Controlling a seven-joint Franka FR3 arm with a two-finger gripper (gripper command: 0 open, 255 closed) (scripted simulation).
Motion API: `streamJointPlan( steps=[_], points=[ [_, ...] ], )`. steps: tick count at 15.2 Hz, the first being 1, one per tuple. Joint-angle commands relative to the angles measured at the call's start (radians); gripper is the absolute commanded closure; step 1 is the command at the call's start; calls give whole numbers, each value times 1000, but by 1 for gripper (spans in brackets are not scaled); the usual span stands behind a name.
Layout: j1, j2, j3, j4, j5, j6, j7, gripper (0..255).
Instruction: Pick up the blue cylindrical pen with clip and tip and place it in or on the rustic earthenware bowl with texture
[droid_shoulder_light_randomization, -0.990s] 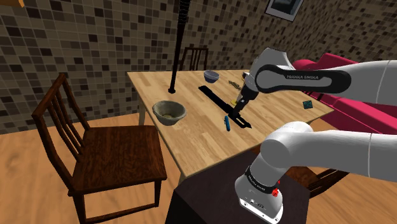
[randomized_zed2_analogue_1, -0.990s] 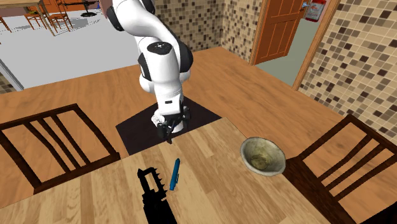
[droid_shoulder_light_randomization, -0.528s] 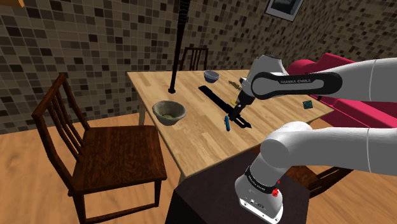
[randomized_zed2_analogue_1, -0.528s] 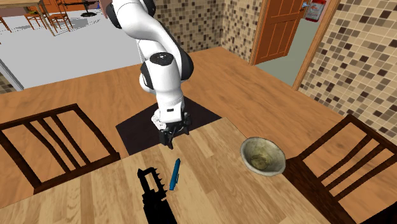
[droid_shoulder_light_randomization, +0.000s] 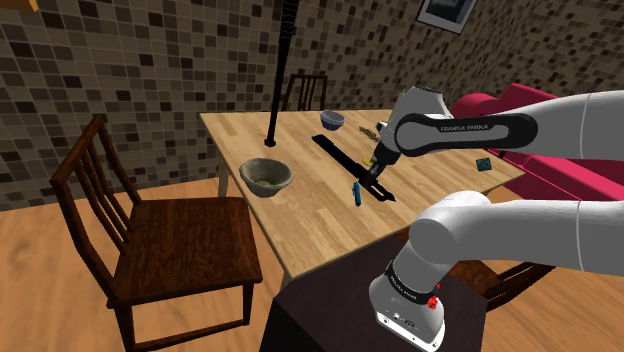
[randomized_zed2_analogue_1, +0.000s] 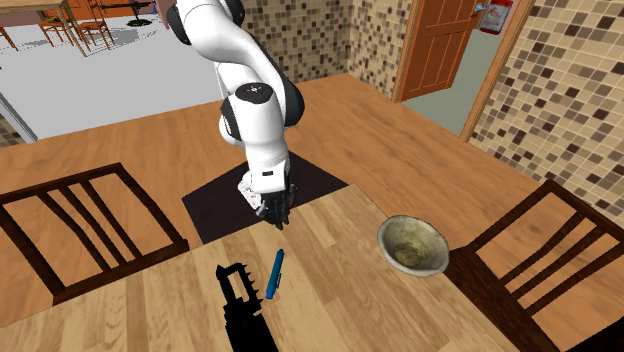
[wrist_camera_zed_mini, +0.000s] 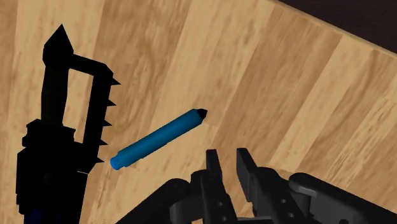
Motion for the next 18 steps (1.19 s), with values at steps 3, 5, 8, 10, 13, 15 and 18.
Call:
streamJointPlan(
  steps=[3, 5, 8, 10, 13, 15, 18],
  points=[
    [0, 0, 0, 0, 0, 0, 0, 255],
    [0, 0, 0, 0, 0, 0, 0, 255],
    [0, 0, 0, 0, 0, 0, 0, 0],
    [-17, 174, 74, 39, 25, 102, 238, 0],
    [-72, 420, 170, 130, 53, 192, 575, 0],
    [-119, 563, 215, 201, 61, 212, 788, 0],
    [-154, 677, 233, 256, 60, 228, 953, 0]
  ],
)
